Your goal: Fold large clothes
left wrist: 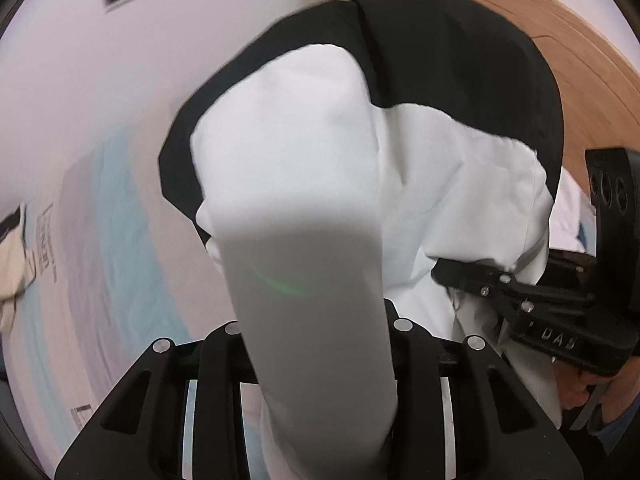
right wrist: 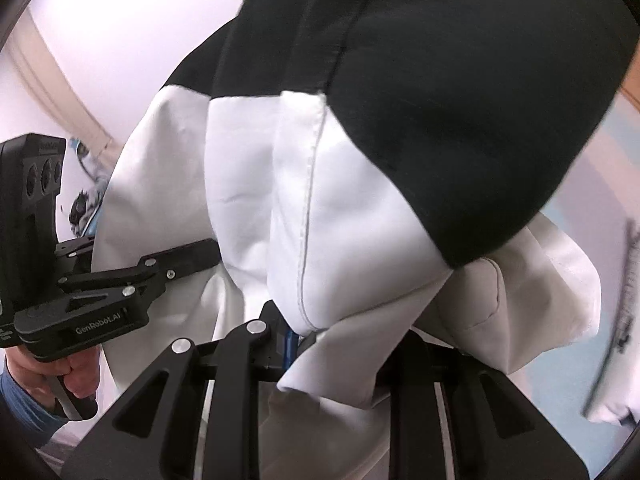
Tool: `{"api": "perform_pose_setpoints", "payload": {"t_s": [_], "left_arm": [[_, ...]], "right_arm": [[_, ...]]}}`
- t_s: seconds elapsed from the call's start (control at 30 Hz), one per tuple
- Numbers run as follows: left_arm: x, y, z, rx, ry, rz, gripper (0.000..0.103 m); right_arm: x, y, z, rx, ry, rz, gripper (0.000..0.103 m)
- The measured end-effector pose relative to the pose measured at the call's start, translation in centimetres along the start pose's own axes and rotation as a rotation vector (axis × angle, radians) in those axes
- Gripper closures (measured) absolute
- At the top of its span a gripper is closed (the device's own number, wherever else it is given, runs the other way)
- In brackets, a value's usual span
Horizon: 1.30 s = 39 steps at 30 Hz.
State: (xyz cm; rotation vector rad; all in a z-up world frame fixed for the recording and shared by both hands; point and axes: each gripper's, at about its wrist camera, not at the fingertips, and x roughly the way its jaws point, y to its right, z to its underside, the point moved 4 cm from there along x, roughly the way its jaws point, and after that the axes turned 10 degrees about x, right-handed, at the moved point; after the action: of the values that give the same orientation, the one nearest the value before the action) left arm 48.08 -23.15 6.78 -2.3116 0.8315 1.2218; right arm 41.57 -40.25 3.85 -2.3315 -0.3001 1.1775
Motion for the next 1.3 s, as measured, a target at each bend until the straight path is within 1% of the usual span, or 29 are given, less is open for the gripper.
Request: {"api": "perform_pose_setpoints", "payload": {"t_s": [0.13,0.17,0.2,0.27,0.37,0.4,0.47,0.57,0.67,0.7,0.77,0.8,0.87,0.9,0.93,0.97,1.07,1.17,1.2,1.27,1.3], "left_arm": [[-1.3,4.5,-2.5,0.069,0.020,0.016,0.074],[-1.7,5.6,-3.1,0.090,0.024,0.023,0.075],[-2.0,6.8,-3.5,0.107,0.030,0.034,0.076],[-2.0,9.1,-4.9,0.131,0.041,0.052,0.076],[-3.2,12.6,-7.0,0.184,0.075,0.075,0.077],[-3.7,13.3,-7.2,0.195,0.084,0.080,0.078],[-4.9,14.9,-8.8,0.202,0.103,0.109,0.079],[-6.5,18.5,-11.7,0.239,0.146,0.125,0.079],[-6.7,22.4,-14.2,0.278,0.185,0.137,0.079],[-6.8,22.7,-14.8,0.282,0.190,0.147,0.079],[-5.5,25.4,-16.4,0.296,0.195,0.172,0.079],[-4.6,26.8,-16.8,0.303,0.194,0.186,0.079],[-2.7,30.1,-17.9,0.311,0.185,0.203,0.079],[-1.4,31.5,-18.3,0.312,0.171,0.212,0.079],[0.1,33.4,-19.4,0.313,0.158,0.215,0.079],[1.7,34.4,-19.4,0.314,0.136,0.226,0.079],[5.5,37.3,-18.7,0.328,0.077,0.236,0.079],[9.3,39.3,-17.7,0.328,0.032,0.234,0.079],[10.2,40.0,-17.2,0.327,0.030,0.225,0.079],[11.6,40.1,-16.2,0.314,0.028,0.220,0.079],[12.3,40.3,-16.0,0.303,0.031,0.221,0.078]], "right_arm": [[-4.6,2.4,0.1,0.031,0.056,0.022,0.083],[-6.4,3.0,-0.1,0.040,0.076,0.033,0.083],[-7.2,3.4,-0.3,0.047,0.084,0.039,0.083],[-10.0,4.6,-0.5,0.061,0.114,0.061,0.083],[-14.8,6.0,-1.2,0.084,0.175,0.072,0.083],[-16.8,6.3,-1.6,0.078,0.201,0.073,0.083],[-19.8,6.9,-2.5,0.083,0.236,0.071,0.083],[-24.0,8.2,-3.7,0.098,0.263,0.096,0.083],[-27.2,9.8,-4.2,0.119,0.281,0.123,0.083],[-28.3,10.9,-4.4,0.125,0.284,0.144,0.083],[-29.4,12.7,-4.6,0.140,0.290,0.177,0.083],[-29.8,14.4,-4.6,0.150,0.285,0.201,0.083],[-29.4,16.4,-4.4,0.177,0.275,0.225,0.083],[-29.5,18.0,-4.4,0.196,0.264,0.233,0.083],[-29.1,20.2,-4.2,0.218,0.245,0.249,0.083],[-29.4,21.9,-4.4,0.233,0.234,0.256,0.083],[-27.2,27.0,-3.5,0.282,0.177,0.288,0.083],[-25.0,32.4,-2.2,0.345,0.115,0.300,0.083],[-24.4,33.6,-1.8,0.360,0.098,0.302,0.083],[-22.8,35.9,-1.1,0.376,0.067,0.327,0.083],[-22.6,36.4,-1.1,0.375,0.052,0.337,0.083]]}}
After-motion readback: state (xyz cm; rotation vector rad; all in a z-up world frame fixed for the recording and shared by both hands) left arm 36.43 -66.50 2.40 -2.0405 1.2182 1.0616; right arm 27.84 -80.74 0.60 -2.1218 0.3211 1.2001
